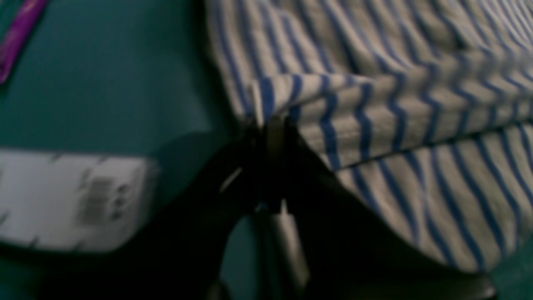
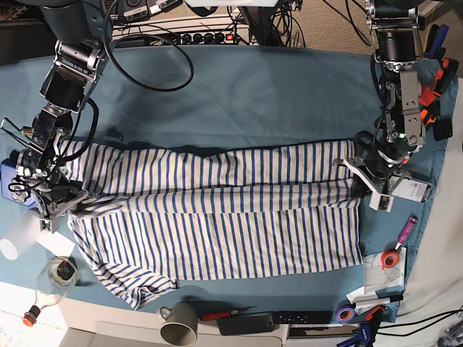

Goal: Fold the T-shirt properly
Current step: 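Lower the folded edge onto the shirt and open both grippers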

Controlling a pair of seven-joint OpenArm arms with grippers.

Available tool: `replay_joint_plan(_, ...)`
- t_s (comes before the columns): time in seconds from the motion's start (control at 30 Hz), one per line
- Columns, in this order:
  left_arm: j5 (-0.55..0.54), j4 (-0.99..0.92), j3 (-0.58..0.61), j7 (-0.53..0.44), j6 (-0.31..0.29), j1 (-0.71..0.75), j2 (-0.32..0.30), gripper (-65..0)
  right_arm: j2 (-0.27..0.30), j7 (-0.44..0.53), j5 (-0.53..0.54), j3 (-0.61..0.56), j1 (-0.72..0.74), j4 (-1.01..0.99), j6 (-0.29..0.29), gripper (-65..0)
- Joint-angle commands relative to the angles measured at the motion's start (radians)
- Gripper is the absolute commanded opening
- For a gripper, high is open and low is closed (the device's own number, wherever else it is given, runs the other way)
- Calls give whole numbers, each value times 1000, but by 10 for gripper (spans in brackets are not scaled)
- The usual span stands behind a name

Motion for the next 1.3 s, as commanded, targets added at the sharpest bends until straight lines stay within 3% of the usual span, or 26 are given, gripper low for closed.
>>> replay_joint_plan(0.0,-7,16,-6,-25,-21,-19,-12,-508,21,19,3,4,30,18,2,-434)
replay_joint_plan(0.1,-7,16,-6,-25,-40,-19,-12,-430,23,4,4,4,33,20,-4,-427)
replay_joint_plan(0.27,-7,42,-8,9,-40,-19,-12,-426,23,-112,95,4,35,102,-5,-427)
replay_joint_plan(0.37,-8,100,-8,100,-38,-19,-12,-426,23,-168,162,19,35,204,-5,-427)
replay_joint_plan(0.57,-8,237,-8,318,97,-19,-17,-426,23,-265,180,95,27,299,-1,-427)
replay_joint_plan(0.7,-66,254,-8,465,99,-18,-17,-426,23,-284,185,174,-3,300,-1,-427)
replay_joint_plan(0.8,-132,254,-8,553,99,-12,-17,-426,33,-327,267,252,-32,300,8,-427)
replay_joint_plan(0.9,-126,254,-8,577,123,2,-18,-426,60,-372,357,310,-75,300,45,-427)
replay_joint_plan(1.13,-140,254,-21,601,134,51,-19,-426,132,-421,472,377,-193,300,48,-427)
replay_joint_plan(1.27,-150,240,-21,579,133,63,-11,-426,137,-435,499,410,-218,300,48,-427)
